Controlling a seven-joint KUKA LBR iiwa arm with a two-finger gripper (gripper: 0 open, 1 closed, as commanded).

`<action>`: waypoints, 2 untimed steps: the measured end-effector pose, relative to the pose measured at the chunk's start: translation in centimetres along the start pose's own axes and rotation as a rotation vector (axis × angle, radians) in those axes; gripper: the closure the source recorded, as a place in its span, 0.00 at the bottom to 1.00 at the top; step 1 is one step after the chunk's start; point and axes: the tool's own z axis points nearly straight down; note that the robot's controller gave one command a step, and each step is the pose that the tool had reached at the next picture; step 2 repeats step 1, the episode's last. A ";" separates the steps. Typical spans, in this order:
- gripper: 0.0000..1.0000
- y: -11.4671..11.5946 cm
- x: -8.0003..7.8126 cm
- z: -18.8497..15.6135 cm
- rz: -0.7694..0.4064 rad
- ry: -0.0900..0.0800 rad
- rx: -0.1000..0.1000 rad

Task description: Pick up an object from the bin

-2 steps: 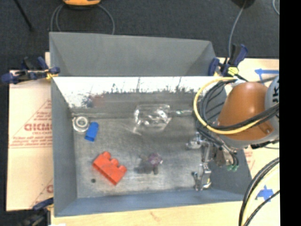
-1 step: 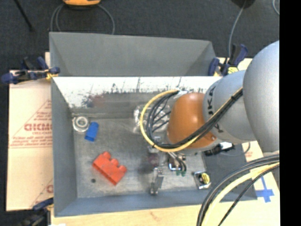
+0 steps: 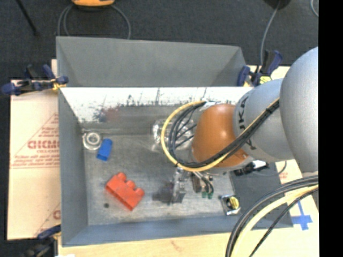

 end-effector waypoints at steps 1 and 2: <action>1.00 2.8 -0.6 -15.8 -0.126 0.007 -0.001; 1.00 2.8 -0.6 -15.8 -0.126 0.007 -0.001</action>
Offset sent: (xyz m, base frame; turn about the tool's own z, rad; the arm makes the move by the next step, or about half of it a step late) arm 0.0018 0.0284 0.1528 -0.1266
